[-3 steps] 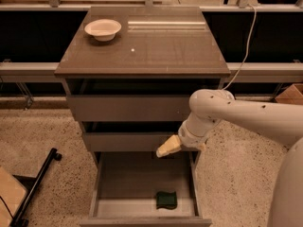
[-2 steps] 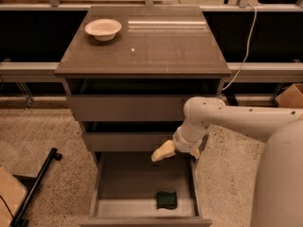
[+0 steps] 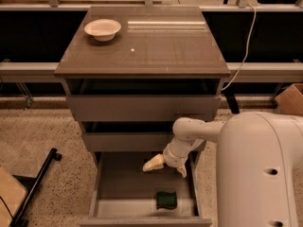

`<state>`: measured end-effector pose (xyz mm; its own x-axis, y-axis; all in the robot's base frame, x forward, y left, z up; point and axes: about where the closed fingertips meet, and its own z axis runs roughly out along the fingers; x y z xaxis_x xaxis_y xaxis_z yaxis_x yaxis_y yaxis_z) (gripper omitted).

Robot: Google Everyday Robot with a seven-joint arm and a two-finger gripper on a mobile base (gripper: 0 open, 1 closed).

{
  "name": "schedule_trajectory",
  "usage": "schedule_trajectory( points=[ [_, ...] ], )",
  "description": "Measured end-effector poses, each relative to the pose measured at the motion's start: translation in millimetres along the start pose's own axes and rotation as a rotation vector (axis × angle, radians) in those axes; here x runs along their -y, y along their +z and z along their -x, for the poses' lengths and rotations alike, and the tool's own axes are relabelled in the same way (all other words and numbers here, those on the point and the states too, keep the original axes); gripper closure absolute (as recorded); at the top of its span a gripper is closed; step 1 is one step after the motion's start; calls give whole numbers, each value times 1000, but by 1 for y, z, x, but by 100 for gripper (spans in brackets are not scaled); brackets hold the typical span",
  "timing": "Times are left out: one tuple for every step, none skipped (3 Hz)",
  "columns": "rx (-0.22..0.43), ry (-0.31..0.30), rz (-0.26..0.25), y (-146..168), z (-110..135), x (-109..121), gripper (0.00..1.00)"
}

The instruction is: Pick sponge from bottom drawer and place on counter

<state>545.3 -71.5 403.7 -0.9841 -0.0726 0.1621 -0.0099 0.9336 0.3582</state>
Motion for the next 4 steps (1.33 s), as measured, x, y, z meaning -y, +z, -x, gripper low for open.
schedule_trajectory(
  points=[
    [-24, 7, 2, 14, -5, 4, 0],
    [-44, 18, 13, 24, -4, 7, 0],
    [-57, 72, 53, 54, 10, 16, 0],
    [-98, 150, 83, 101, 26, 36, 0]
  ],
)
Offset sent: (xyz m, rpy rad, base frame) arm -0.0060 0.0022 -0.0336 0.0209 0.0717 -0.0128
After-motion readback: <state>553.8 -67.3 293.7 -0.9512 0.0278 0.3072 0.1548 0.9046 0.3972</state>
